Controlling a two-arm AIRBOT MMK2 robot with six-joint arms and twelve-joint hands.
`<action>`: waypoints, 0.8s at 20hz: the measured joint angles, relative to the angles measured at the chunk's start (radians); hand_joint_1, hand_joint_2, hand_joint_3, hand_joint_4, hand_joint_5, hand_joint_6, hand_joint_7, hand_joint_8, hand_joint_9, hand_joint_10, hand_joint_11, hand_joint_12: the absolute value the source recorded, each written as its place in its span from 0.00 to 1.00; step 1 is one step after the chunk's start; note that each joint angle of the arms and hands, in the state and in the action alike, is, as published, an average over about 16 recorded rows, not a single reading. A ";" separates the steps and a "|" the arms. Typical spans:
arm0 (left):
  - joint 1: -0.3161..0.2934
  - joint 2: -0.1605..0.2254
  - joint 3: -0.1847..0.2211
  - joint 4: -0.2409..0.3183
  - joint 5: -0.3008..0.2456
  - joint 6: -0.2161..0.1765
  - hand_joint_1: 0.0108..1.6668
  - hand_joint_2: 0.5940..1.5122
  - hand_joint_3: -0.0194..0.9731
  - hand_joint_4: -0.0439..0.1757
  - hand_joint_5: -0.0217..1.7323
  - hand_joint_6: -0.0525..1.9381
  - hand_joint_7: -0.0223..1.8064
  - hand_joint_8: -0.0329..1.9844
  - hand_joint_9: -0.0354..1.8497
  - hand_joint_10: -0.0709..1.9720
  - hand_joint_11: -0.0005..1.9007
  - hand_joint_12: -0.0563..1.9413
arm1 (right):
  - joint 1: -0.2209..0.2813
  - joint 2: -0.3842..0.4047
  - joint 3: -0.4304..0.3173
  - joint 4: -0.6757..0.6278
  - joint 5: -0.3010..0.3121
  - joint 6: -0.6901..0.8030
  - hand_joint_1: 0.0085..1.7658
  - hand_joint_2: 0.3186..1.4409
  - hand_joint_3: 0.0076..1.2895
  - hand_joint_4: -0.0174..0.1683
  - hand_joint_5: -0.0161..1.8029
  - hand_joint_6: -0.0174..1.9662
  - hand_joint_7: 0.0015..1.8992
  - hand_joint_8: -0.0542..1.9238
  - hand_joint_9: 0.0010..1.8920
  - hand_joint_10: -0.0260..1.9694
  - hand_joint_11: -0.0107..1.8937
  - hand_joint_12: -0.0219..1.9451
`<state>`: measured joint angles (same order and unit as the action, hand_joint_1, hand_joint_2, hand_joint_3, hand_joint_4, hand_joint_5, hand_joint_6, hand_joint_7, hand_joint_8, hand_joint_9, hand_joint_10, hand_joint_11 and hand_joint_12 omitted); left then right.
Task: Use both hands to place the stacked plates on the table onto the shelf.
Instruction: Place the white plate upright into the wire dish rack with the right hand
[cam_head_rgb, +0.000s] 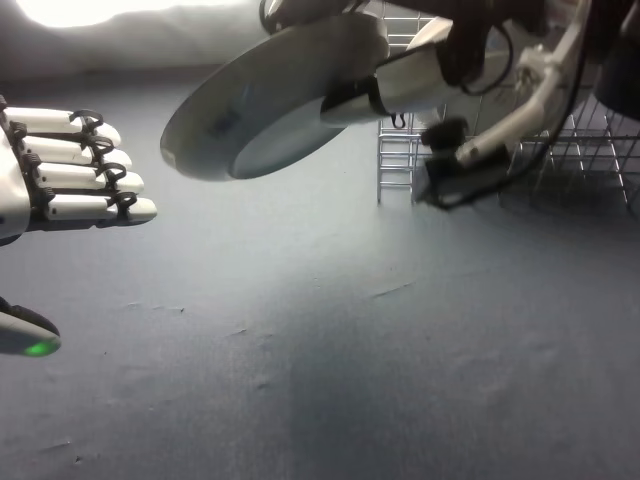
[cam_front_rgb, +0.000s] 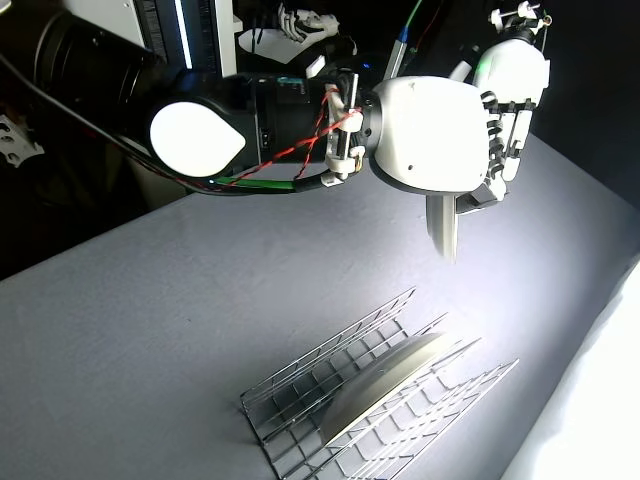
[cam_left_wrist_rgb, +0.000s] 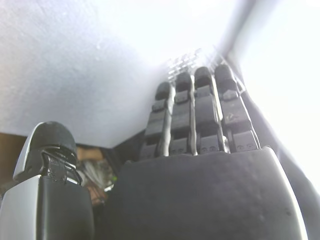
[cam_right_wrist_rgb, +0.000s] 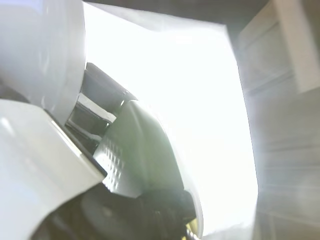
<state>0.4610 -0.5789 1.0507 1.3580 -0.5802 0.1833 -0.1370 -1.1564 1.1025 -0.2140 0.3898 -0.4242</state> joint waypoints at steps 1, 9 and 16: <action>0.000 -0.001 0.000 0.001 0.003 0.002 0.01 0.59 0.03 0.21 0.07 0.03 0.10 0.01 0.10 0.04 0.01 0.19 | 0.009 0.001 -0.002 0.032 -0.022 0.002 0.77 0.59 0.00 0.06 0.54 0.48 0.57 0.41 0.53 0.56 0.39 0.64; 0.000 -0.011 0.010 0.011 0.024 0.010 0.01 0.59 0.03 0.21 0.08 0.03 0.10 0.02 0.10 0.04 0.01 0.20 | 0.071 0.001 -0.002 0.254 -0.177 0.007 0.78 0.59 0.00 0.06 0.53 0.48 0.57 0.40 0.53 0.56 0.39 0.64; 0.000 -0.017 0.022 0.024 0.034 0.011 0.01 0.59 0.03 0.21 0.08 0.03 0.10 0.02 0.10 0.04 0.01 0.20 | 0.108 -0.001 0.020 0.367 -0.259 0.007 0.78 0.59 0.00 0.05 0.53 0.48 0.57 0.39 0.53 0.56 0.39 0.64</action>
<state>0.4610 -0.5961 1.0725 1.3821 -0.5462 0.1939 -0.0288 -1.1570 1.1229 0.1526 0.1303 -0.4177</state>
